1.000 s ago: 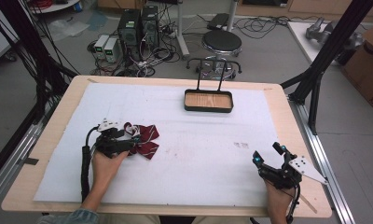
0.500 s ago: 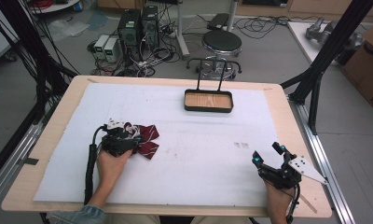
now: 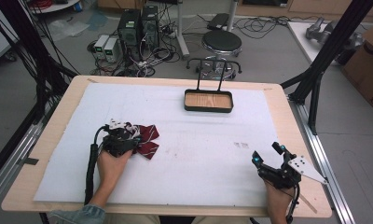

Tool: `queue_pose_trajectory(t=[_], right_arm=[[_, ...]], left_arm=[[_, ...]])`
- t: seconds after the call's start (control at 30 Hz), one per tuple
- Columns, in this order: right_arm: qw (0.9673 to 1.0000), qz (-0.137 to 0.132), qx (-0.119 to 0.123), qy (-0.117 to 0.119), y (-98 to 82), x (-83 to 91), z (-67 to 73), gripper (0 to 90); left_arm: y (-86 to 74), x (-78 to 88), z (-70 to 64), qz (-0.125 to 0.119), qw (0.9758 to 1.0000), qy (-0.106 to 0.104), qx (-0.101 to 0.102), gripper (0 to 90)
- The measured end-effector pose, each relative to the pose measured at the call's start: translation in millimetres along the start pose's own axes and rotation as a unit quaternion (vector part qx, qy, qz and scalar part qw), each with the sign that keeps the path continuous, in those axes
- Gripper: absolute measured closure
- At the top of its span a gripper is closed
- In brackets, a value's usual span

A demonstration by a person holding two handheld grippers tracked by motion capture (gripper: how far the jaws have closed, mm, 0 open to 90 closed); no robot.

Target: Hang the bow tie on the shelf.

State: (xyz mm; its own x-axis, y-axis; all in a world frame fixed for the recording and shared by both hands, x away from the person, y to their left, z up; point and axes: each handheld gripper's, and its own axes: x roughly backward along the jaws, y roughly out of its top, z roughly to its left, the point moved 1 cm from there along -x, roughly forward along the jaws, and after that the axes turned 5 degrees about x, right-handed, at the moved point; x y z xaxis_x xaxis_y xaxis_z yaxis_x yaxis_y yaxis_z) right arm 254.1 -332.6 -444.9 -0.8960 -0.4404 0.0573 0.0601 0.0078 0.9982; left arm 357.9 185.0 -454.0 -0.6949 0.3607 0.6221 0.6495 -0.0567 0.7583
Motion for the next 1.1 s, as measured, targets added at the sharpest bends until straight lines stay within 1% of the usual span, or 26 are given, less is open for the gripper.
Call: queue_pose_trajectory(t=[0.13,0.3,0.33,0.37,0.4,0.43,0.53,0.6,0.7,0.73,0.77,0.83,0.9,0.93,1.0,1.1], right_arm=[[1.0000,0.001,-0.001,0.001,-0.1,0.2,0.1,11.1],[1.0000,0.001,-0.001,-0.001,-0.1,0.2,-0.3,11.1],[1.0000,0.000,-0.001,-0.001,-0.2,0.3,-0.4,11.1],[1.0000,-0.001,-0.003,-0.002,-0.1,0.3,-0.5,11.1],[1.0000,-0.001,-0.003,-0.002,-0.1,0.3,-0.5,11.1],[1.0000,-0.002,-0.001,-0.002,-0.1,0.2,-0.6,11.1],[1.0000,-0.001,-0.004,-0.001,-0.2,0.3,-0.3,11.1],[1.0000,-0.001,-0.002,-0.002,-0.2,0.3,-0.7,11.1],[1.0000,-0.001,-0.002,-0.002,-0.2,0.3,-0.6,11.1],[1.0000,0.000,-0.005,-0.001,-0.2,0.3,-0.3,11.1],[1.0000,0.000,-0.005,-0.001,-0.2,0.3,-0.3,11.1],[1.0000,-0.001,-0.003,-0.001,-0.1,0.4,-0.6,11.1],[1.0000,0.000,-0.005,-0.001,-0.2,0.4,-0.3,11.1],[1.0000,0.000,-0.004,-0.001,-0.2,0.4,-0.4,11.1],[1.0000,0.000,-0.003,-0.001,-0.2,0.3,-0.6,11.1],[1.0000,0.000,-0.004,-0.001,-0.2,0.4,-0.4,11.1]], left_arm=[[-0.4,0.0,-1.6,0.000,1.0000,0.006,-0.004,51.6],[-0.5,0.4,-1.8,0.001,0.9999,0.007,-0.009,56.0],[-0.6,0.4,-2.3,0.001,0.9999,0.010,-0.011,58.0],[-0.7,0.7,-2.8,0.001,0.9999,0.009,-0.014,64.0],[-0.8,1.0,-3.0,0.002,0.9999,0.008,-0.015,64.0],[-1.1,1.0,-3.5,0.003,0.9999,0.005,-0.014,66.5],[-1.2,1.0,-4.0,0.003,0.9997,0.010,-0.020,72.1],[-1.2,0.9,-3.7,0.002,0.9998,0.008,-0.020,72.9],[-1.1,1.6,-4.6,0.002,0.9997,0.008,-0.024,74.6],[-0.7,2.5,-6.0,-0.002,0.9995,0.006,-0.031,75.0],[-0.7,2.5,-6.0,-0.002,0.9995,0.006,-0.031,75.0],[0.4,4.5,-8.4,-0.010,0.9989,0.007,-0.045,75.0],[1.9,7.2,-11.7,-0.021,0.9980,0.004,-0.060,75.1],[3.3,10.5,-16.0,-0.037,0.9961,-0.006,-0.081,75.0],[4.5,13.3,-21.1,-0.047,0.9941,-0.016,-0.096,75.0],[6.4,17.1,-28.8,-0.061,0.9897,-0.033,-0.125,75.0]])
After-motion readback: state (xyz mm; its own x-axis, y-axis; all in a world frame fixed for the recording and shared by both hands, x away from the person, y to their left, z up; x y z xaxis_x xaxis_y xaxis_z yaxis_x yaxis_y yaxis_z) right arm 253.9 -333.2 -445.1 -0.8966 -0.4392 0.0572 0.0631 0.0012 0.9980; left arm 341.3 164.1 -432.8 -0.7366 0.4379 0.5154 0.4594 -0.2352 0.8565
